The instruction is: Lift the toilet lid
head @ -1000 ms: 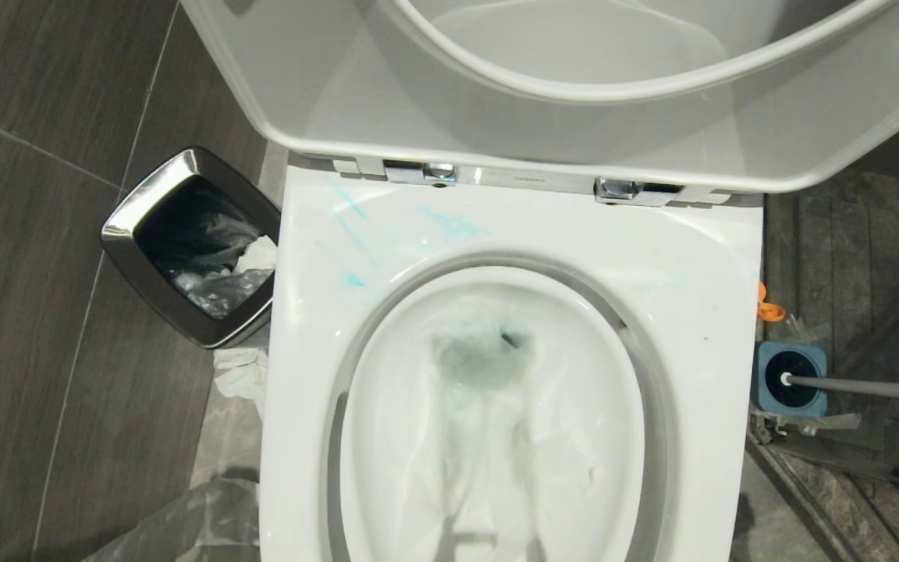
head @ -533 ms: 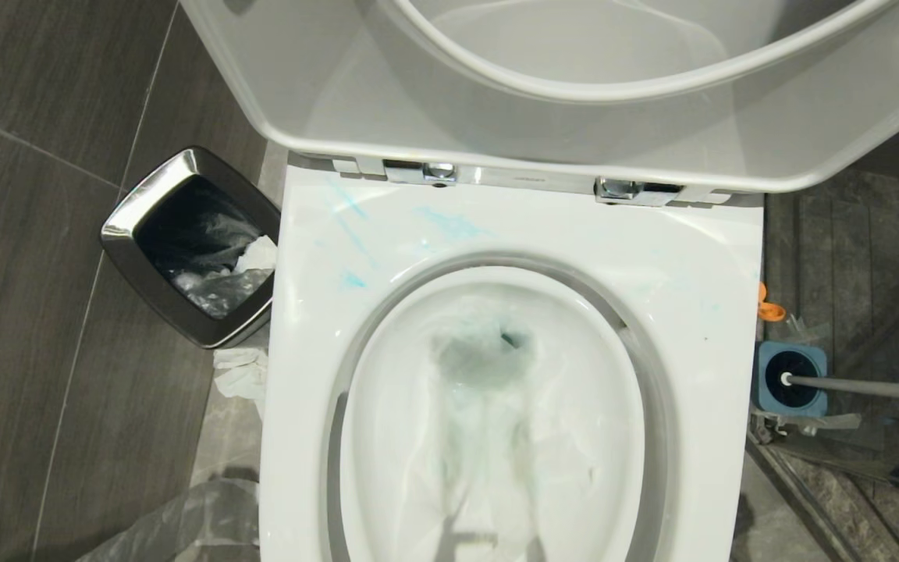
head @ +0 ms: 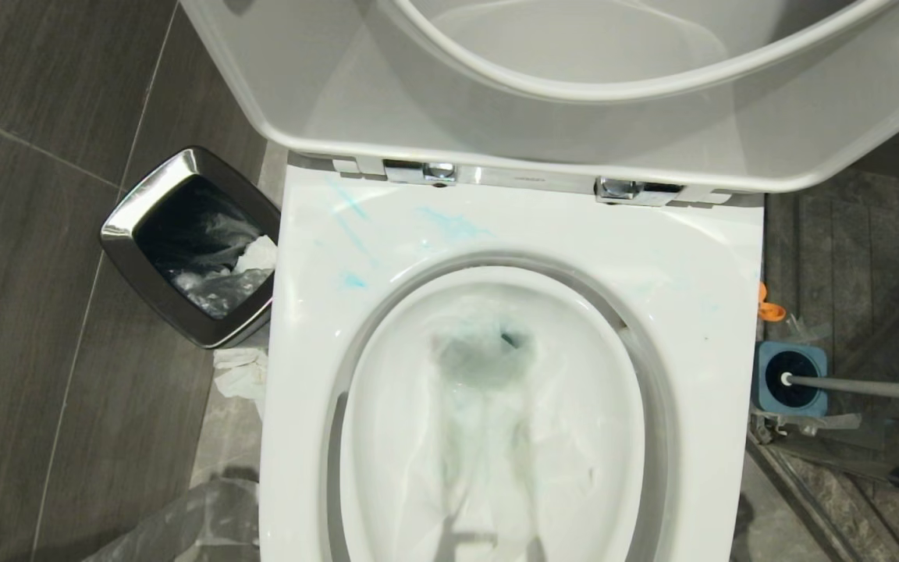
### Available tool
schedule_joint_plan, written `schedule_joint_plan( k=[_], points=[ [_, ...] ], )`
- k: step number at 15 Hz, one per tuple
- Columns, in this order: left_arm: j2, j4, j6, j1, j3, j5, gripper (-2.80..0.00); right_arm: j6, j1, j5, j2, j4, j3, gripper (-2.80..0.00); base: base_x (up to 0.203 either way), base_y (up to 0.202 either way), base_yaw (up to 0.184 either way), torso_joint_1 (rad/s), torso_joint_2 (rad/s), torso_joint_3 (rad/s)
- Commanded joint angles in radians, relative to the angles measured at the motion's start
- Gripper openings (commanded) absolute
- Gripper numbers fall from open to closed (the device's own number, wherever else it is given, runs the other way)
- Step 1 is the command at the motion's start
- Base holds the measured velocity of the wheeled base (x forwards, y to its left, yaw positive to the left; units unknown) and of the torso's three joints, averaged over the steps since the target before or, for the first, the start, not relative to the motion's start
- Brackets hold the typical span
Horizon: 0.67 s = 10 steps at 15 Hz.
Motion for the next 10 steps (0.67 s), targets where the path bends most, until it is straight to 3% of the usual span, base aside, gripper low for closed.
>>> schedule_joint_plan(
  k=[1,3,6,8,10],
  points=[
    [0.001,0.000,0.000,0.000,0.000,0.000,-2.80,0.000,0.001,-0.004,0.043,0.018,-0.036,-2.80,0.000,0.000,0.000,0.000,0.00,0.000],
    [0.001,0.000,0.000,0.000,0.000,0.000,-2.80,0.031,-0.001,-0.012,0.215,0.047,-0.109,-2.80,0.000,0.000,0.000,0.000,0.00,0.000],
    [0.001,0.000,0.000,0.000,0.000,0.000,-2.80,0.121,-0.002,-0.025,0.661,-0.009,-0.276,-2.80,0.000,0.000,0.000,0.000,0.00,0.000],
    [0.001,0.000,0.000,0.000,0.000,0.000,-2.80,0.149,-0.001,-0.049,0.969,-0.173,-0.372,-2.80,0.000,0.000,0.000,0.000,0.00,0.000],
    [0.001,0.000,0.000,0.000,0.000,0.000,-2.80,0.154,0.027,-0.092,1.246,-0.470,-0.413,-2.80,0.000,0.000,0.000,0.000,0.00,0.000]
  ],
)
